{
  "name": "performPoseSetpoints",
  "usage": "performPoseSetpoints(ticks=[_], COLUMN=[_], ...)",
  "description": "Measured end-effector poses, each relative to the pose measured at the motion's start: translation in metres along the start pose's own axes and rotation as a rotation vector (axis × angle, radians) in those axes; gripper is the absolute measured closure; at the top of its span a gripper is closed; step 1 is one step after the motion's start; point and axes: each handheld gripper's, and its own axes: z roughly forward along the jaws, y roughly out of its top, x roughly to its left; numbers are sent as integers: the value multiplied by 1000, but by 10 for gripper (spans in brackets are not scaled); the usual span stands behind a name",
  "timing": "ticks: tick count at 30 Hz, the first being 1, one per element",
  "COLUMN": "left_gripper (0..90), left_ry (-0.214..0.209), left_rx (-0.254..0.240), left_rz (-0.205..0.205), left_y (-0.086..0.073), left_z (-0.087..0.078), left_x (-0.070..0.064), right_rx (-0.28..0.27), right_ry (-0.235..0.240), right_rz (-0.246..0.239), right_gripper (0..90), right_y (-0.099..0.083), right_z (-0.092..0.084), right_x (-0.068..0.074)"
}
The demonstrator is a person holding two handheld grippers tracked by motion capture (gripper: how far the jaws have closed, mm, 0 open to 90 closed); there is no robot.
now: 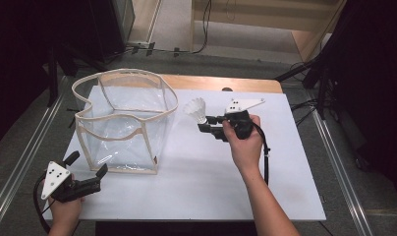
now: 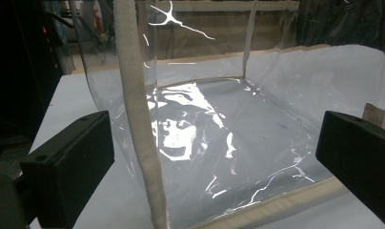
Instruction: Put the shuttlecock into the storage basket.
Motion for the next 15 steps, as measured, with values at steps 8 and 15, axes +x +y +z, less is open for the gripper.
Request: performPoseSetpoints(ticks=[8, 15], left_gripper=[0, 0], left_ry=[-1, -2], left_rx=[1, 0], left_rz=[1, 0], left_y=[0, 0], left_z=[0, 0], left_x=[0, 0], right_rx=[-20, -39], right_ry=[13, 12], right_rz=[-13, -19], right_gripper=[623, 623], right_y=[9, 18], right_z=[6, 6], right_x=[2, 3])
